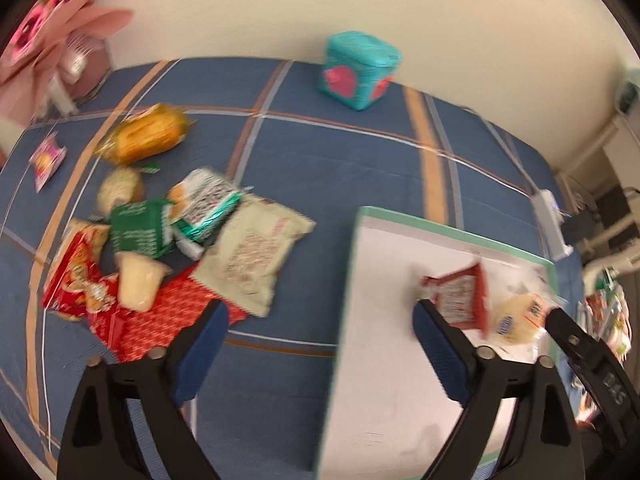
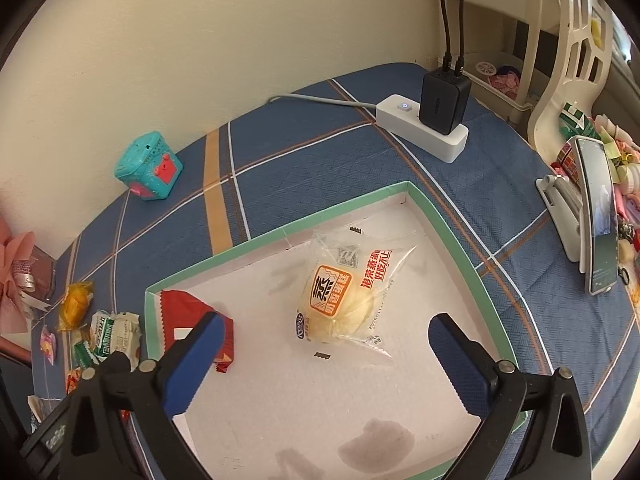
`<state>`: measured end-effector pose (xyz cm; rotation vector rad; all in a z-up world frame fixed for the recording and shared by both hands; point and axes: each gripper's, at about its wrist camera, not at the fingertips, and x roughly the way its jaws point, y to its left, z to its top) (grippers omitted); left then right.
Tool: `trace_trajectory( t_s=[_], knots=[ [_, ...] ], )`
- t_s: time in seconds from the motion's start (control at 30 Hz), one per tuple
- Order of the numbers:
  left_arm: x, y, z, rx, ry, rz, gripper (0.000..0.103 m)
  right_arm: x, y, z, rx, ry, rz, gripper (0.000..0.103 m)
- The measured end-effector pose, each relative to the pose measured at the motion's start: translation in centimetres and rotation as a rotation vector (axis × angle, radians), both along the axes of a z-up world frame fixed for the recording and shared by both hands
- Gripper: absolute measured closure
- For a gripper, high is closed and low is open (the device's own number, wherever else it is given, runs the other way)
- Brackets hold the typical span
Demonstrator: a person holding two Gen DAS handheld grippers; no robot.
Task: Organize snacks
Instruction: 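Move both tools back over the snack pile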
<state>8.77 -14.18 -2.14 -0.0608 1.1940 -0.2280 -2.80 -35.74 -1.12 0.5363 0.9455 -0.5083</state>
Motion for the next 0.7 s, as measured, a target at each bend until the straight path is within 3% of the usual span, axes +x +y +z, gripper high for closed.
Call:
trace_trajectory(
  t_s=[0.2,0.43,0.7],
  knots=[
    [0.5,2.9,-0.1,0.038,-0.023,0.060,0.006,0.1,1.0,0.3,-0.022,-0.014,0.024,0.000],
    [0.6,5.8,1.0,0.079,-0.069,0.094,0.006,1.0,3.4,0.6,0.041,-0.076,0.098,0.000],
    [0.6,9.4,2.8,0.110,-0.129,0.133,0.006,2.6,7.8,1.5,-0.017,-0.083,0.233,0.000]
  ],
)
